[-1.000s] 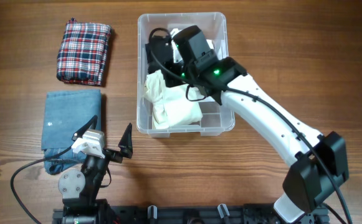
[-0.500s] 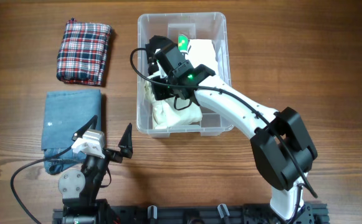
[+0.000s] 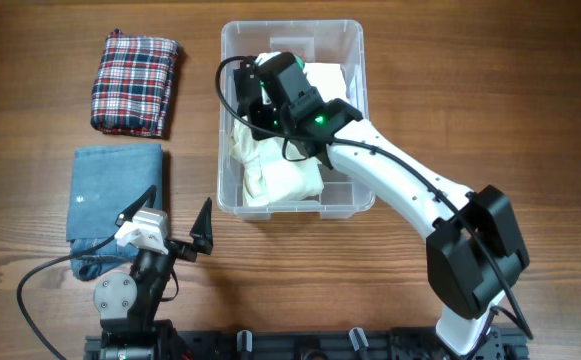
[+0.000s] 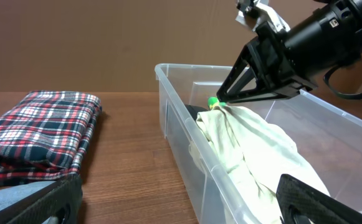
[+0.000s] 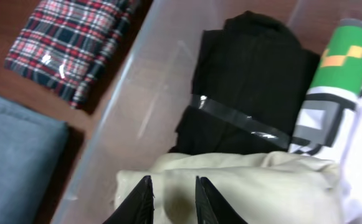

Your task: Pack container

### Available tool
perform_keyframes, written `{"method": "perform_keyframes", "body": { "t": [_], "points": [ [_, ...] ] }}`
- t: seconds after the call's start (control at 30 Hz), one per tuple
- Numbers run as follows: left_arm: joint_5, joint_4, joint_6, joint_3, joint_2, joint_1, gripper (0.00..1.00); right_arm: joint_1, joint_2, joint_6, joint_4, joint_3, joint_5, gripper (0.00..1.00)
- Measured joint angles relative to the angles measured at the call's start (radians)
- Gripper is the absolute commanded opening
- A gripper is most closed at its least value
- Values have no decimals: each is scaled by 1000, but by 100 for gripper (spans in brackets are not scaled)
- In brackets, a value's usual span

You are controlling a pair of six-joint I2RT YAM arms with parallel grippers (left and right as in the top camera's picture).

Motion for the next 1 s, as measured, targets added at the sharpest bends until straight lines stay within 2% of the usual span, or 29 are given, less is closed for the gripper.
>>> {"method": "perform_keyframes", "body": {
  "t": [0.43, 0.53, 0.6, 0.7, 0.77, 0.8, 0.87, 1.0],
  "points": [
    [0, 0, 0, 0, 0, 0, 100, -1, 83, -4, 19, -21, 10, 22],
    [0, 0, 0, 0, 0, 0, 100, 0, 84, -5, 27, -21, 24, 27],
    [0, 0, 0, 0, 0, 0, 100, 2, 84, -8, 30, -21, 40, 34],
    [0, 0, 0, 0, 0, 0, 100, 3, 71, -18, 29, -18, 74, 55],
    [0, 0, 0, 0, 0, 0, 100, -13, 27, -18, 18, -18, 97, 83],
    [0, 0, 0, 0, 0, 0, 100, -26, 4, -18, 16, -18, 104, 89],
    [0, 0, 0, 0, 0, 0, 100, -70, -60, -22, 10, -18, 116, 95],
    [0, 0, 0, 0, 0, 0, 100, -224, -219, -23, -47, -10, 159, 99]
  ]
}}
